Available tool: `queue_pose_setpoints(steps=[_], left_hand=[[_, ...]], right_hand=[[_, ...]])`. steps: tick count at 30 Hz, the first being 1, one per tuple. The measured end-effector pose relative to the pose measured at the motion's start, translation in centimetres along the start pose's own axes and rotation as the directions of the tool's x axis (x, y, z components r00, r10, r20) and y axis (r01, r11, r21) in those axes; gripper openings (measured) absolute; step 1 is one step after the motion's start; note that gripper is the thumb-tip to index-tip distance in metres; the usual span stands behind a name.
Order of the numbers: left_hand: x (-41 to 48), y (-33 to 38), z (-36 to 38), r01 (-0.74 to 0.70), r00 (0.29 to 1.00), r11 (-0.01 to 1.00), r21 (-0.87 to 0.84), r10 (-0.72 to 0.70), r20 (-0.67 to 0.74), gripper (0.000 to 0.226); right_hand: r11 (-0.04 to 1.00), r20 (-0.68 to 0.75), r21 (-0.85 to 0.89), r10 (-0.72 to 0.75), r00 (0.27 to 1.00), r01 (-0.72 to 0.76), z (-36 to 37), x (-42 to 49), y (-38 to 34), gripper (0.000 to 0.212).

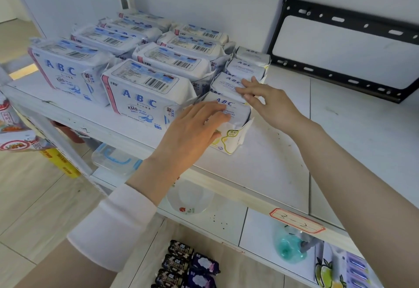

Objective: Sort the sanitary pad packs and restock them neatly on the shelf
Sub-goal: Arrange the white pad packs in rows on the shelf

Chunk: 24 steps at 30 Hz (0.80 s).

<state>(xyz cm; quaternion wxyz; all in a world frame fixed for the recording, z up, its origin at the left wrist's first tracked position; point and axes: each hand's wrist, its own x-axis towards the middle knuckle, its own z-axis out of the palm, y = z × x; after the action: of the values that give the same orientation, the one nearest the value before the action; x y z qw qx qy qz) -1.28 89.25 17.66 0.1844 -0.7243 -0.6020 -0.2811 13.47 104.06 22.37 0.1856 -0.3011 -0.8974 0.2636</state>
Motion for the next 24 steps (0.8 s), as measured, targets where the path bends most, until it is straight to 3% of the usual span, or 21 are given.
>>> queue_pose_setpoints(steps=[14, 19, 24], left_hand=[[0.2, 0.3, -0.5, 0.029, 0.998, 0.998, 0.063, -0.032, 0.045, 0.044], [-0.3, 1.0, -2.2, 0.008, 0.999, 0.998, 0.065, -0.012, 0.051, 0.038], [-2.1, 1.3, -4.6, 0.022, 1.0, 1.0, -0.002, -0.022, 0.018, 0.043]], right_hand=[[0.998, 0.045, -0.066, 0.027, 0.999, -0.024, 0.1, -0.4, -0.5, 0.034], [0.995, -0.268, -0.095, 0.003, 0.963, -0.029, 0.4, -3.0, -3.7, 0.036], [0.975, -0.376, -0.204, 0.01, 0.927, -0.093, 2.3, -7.6, -6.7, 0.038]])
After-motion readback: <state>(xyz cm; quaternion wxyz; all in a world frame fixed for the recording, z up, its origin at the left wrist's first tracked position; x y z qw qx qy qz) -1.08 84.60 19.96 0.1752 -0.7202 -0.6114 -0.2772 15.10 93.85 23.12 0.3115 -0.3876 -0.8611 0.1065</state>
